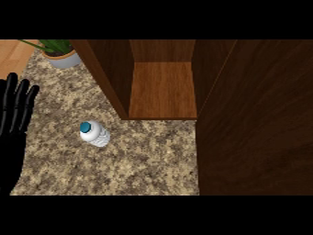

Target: Pick up the bottled water, place it into the cabinet and close the cabinet

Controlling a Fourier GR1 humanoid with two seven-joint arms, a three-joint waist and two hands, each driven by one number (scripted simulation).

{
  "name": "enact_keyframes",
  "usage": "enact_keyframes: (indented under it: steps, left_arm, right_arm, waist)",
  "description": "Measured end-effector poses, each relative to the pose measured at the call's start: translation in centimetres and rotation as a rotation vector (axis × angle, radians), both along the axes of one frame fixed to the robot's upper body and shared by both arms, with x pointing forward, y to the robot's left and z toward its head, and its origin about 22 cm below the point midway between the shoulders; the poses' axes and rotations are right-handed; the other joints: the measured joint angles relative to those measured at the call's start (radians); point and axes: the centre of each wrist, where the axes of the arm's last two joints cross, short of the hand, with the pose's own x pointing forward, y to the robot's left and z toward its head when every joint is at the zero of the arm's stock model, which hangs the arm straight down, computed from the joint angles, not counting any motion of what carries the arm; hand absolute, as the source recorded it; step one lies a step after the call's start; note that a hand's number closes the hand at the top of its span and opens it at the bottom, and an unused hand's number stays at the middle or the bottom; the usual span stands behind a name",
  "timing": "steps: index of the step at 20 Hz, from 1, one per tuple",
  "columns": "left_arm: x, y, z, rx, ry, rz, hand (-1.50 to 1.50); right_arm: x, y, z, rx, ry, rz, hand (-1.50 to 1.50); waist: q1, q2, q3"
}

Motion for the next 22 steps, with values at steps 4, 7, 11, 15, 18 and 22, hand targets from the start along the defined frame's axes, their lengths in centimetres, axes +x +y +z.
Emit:
enact_keyframes:
  steps: [4, 7, 11, 15, 18, 22]
  left_arm:
    - [1.2, 0.6, 0.2, -0.005, -0.011, -0.215, -1.5]
    - [2.1, 0.4, -0.2, -0.006, 0.026, -0.445, -1.5]
    - [2.9, 2.4, -1.5, -0.011, 0.175, -0.641, -1.5]
    - [3.8, 5.8, -0.9, -0.02, 0.245, -0.747, -1.5]
    - [4.0, 8.3, -0.9, -0.021, 0.274, -0.785, -1.5]
    - [3.8, 10.0, -1.3, -0.01, 0.308, -0.785, -1.5]
  right_arm:
    - [-0.5, 0.0, 0.4, 0.017, -0.024, 0.021, -1.5]
    - [-1.0, 0.7, 0.2, 0.053, -0.006, 0.064, -1.5]
    - [-2.5, 1.2, -0.4, 0.094, 0.121, 0.131, -1.5]
    - [-5.0, 0.8, 0.3, 0.112, 0.182, 0.145, -1.5]
    - [-7.2, 0.6, 1.1, 0.119, 0.206, 0.145, -1.5]
    - [-9.1, 0.7, 1.2, 0.126, 0.233, 0.143, -1.5]
  waist:
    - [-0.012, 0.002, -0.005]
    - [-0.033, 0.006, -0.008]
    - [-0.034, 0.005, -0.008]
    - [-0.024, 0.001, -0.007]
    - [-0.017, 0.0, -0.007]
    - [-0.011, -0.001, -0.007]
